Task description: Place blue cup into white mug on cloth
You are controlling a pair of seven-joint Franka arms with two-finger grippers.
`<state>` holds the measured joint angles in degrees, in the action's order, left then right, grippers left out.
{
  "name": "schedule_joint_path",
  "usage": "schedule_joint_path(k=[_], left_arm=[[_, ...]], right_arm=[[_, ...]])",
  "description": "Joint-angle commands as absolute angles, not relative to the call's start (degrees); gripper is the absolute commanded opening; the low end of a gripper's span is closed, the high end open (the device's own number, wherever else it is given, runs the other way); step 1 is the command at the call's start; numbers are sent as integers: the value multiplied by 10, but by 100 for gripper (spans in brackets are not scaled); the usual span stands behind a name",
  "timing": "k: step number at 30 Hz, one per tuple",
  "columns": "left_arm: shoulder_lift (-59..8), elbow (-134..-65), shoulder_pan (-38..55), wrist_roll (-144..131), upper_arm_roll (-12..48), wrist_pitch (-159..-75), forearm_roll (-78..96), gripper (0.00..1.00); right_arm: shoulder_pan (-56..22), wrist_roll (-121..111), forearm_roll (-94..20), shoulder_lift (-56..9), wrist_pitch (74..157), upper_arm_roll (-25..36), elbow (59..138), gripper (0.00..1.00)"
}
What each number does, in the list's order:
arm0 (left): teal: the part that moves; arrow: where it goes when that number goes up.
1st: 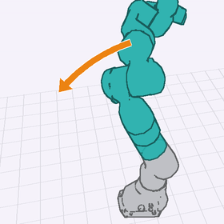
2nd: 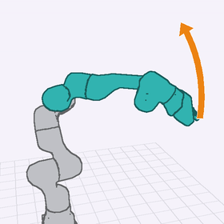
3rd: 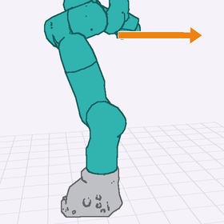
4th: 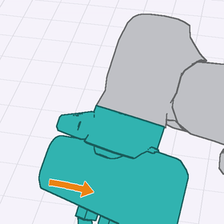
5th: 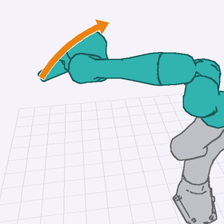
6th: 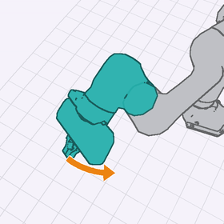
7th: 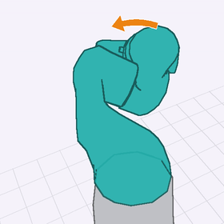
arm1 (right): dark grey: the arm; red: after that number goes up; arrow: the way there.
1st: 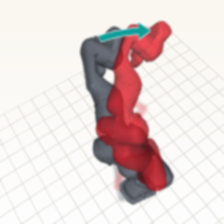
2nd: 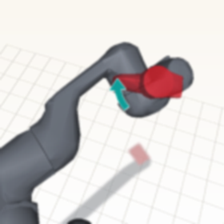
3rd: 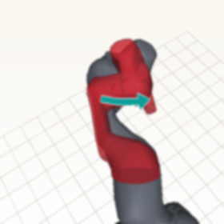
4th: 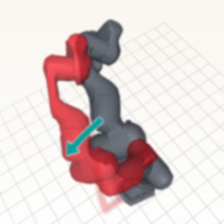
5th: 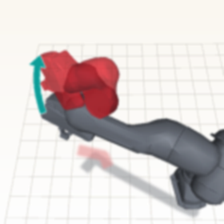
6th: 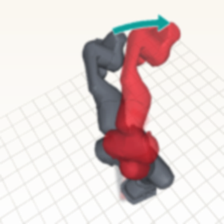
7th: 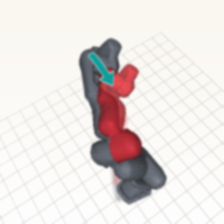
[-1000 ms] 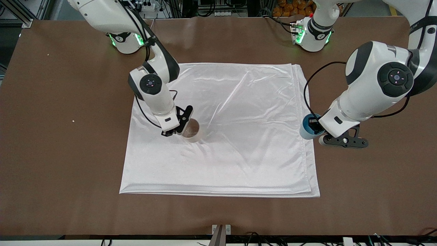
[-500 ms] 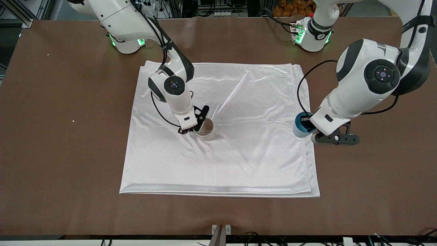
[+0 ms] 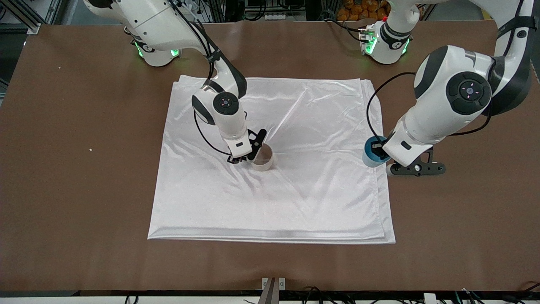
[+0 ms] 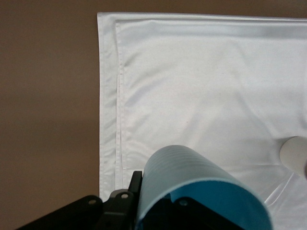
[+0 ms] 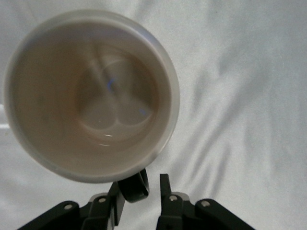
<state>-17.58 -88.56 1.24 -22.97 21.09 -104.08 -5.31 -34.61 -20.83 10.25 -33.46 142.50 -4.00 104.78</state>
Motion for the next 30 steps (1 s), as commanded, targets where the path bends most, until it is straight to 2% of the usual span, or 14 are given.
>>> schedule_joint_path(k=[1,2,11,17,25,30], left_arm=[[-162,-886,12,-252,214,-1026,-67,0],[-163,-886,14,-252,215,-1026,-66,0],[-163,-885,62,-270,236,-1024,-63,0],[-190,-847,100,-335,236,-1025,-61,0],[-218,-843,148,-389,236,-1033,-62,0],[-237,-841,164,-390,236,-1087,-58,0]], right_arm=[[-355,-189,116,-339,1416,-35,1029,96],[-355,-189,116,-338,1416,-35,1029,100],[-343,-192,114,-294,1371,-36,1030,100],[-333,-193,113,-229,1292,-37,1034,100],[-282,-256,96,-127,1188,-40,1036,100],[-237,-266,62,-67,1126,-39,1036,100]])
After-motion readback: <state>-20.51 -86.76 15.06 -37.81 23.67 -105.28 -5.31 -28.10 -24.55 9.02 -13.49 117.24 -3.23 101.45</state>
